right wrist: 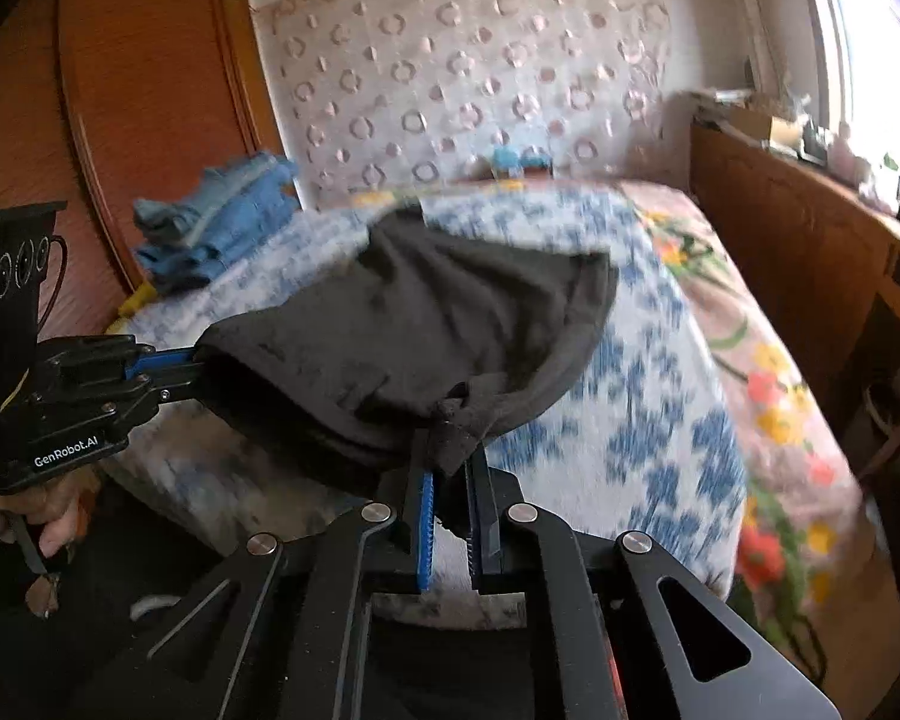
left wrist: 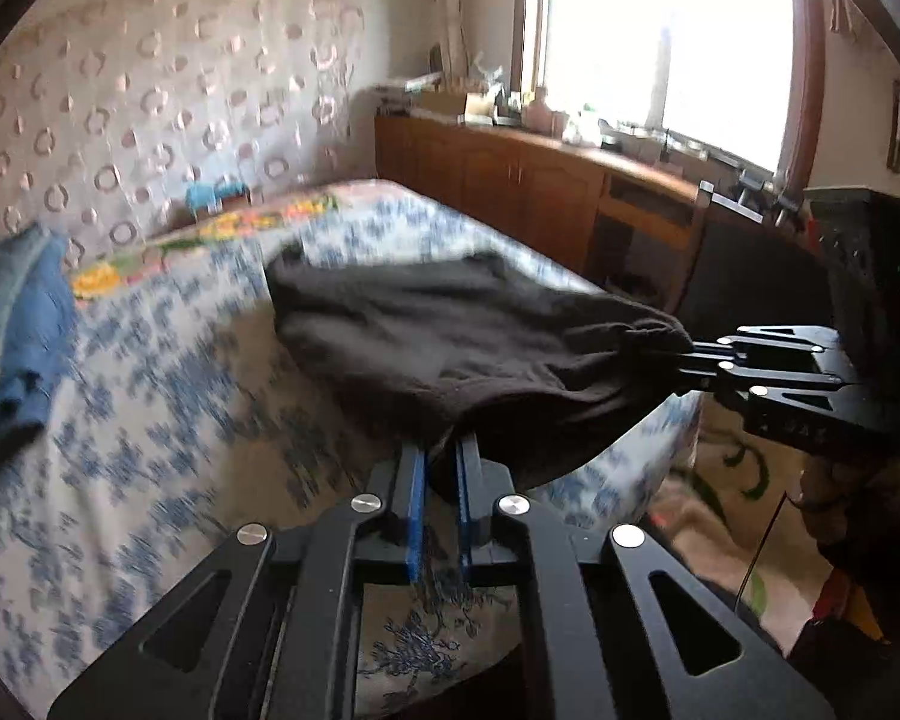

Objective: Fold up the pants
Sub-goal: 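Close both grippers on the end of the black pants, then lift the held pants high above the bed with both grippers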

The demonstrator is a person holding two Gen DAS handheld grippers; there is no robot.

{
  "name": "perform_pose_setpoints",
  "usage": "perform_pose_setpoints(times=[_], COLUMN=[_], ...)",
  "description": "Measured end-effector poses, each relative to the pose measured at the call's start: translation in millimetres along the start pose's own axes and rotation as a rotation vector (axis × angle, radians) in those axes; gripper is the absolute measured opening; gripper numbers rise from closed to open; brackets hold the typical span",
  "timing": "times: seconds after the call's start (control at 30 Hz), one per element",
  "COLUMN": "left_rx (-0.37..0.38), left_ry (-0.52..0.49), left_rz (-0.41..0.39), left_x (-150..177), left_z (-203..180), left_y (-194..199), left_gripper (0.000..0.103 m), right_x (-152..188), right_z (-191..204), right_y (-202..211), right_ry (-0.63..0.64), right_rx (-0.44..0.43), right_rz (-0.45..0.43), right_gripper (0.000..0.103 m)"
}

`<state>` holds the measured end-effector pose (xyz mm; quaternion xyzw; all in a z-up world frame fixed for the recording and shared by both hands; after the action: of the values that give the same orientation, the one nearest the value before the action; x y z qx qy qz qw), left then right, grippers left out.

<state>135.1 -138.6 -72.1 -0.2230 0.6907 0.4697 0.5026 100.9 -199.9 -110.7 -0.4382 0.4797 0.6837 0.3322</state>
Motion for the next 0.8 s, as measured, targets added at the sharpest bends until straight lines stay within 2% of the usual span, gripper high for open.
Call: perform_pose_setpoints(times=[0.27, 0.43, 0.6, 0.8], left_rx=[-0.02, -0.064, -0.086, -0.141], left_ry=[-0.004, -0.027, -0.003, 0.018], left_rz=[-0.136, -0.21, -0.239, -0.261], left_x=[-67, -103, -123, -134], left_z=[13, 27, 51, 81], left_y=[49, 75, 82, 80], left_gripper=[0.009, 0.009, 0.009, 0.009], right_x=[-71, -119, -148, -162], right_z=[23, 45, 62, 68], right_y=[38, 58, 63, 46], right_ry=[0.074, 0.13, 0.182, 0.208], right_rx=[-0.054, -0.086, -0.111, -0.143], right_rz=[-0.144, -0.225, -0.254, -0.245], right_gripper=[0.008, 0.008, 0.008, 0.008])
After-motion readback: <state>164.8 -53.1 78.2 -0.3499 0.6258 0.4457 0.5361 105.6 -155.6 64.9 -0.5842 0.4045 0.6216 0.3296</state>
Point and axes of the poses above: each gripper's, at about its wrist camera, not at the fingertips, and y roughly against the way its jaws point, z to its left, x to its underside, the point moved 6 cm from there along -y, roughly the way its jaws point, and after that the axes turned 13 degrees about -z, right-handed, at the moved point
